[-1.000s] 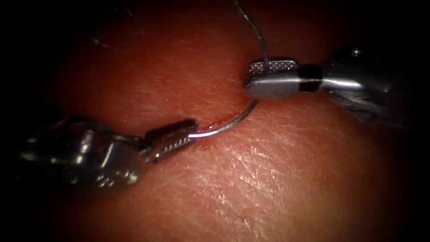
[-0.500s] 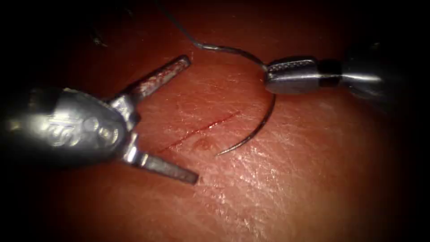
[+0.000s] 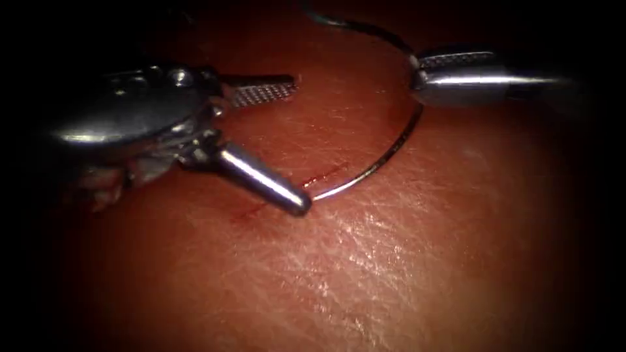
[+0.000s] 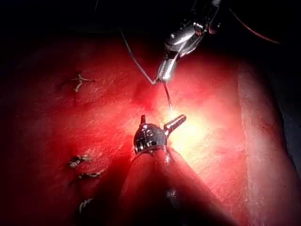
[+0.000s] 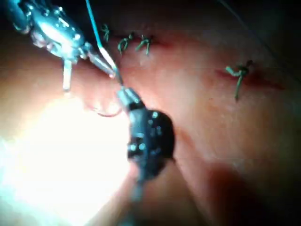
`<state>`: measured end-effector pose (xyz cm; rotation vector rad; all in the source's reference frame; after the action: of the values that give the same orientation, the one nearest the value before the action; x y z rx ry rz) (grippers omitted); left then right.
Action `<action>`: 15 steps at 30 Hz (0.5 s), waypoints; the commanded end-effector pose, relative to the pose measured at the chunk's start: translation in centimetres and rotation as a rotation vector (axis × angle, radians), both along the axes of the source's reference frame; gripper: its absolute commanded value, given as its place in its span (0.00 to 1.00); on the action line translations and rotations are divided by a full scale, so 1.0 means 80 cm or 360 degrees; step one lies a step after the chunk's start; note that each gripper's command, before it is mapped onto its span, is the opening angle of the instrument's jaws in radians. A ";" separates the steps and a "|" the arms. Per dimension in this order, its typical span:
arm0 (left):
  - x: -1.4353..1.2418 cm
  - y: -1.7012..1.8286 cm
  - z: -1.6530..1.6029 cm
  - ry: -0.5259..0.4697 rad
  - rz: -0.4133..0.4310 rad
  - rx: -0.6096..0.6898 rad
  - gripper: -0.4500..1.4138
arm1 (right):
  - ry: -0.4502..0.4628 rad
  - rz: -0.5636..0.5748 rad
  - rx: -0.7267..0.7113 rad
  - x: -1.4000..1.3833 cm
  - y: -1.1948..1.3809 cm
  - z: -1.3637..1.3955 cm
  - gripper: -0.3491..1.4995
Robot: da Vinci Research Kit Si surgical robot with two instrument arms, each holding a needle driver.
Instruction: Wound Closure
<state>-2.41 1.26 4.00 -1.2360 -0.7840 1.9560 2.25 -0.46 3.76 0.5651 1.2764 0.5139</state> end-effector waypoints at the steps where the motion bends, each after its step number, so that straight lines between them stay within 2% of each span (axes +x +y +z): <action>1: -0.0010 -0.0003 0.0012 -0.0003 0.0001 0.0025 0.75 | 0.0027 -0.0015 0.0003 0.0011 -0.0006 0.0008 0.00; 10: -0.0038 -0.0020 0.0042 -0.0129 0.0104 0.0180 0.70 | 0.0173 -0.0160 -0.0101 0.0030 -0.0017 -0.0001 0.00; 15: -0.0038 -0.0025 0.0035 -0.0211 0.0174 0.0181 0.54 | 0.0192 -0.0194 -0.0125 0.0034 -0.0026 0.0003 0.00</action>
<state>-2.67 1.09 4.22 -1.2915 -1.0397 1.8992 2.46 -0.63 3.72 0.6088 1.3599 0.3302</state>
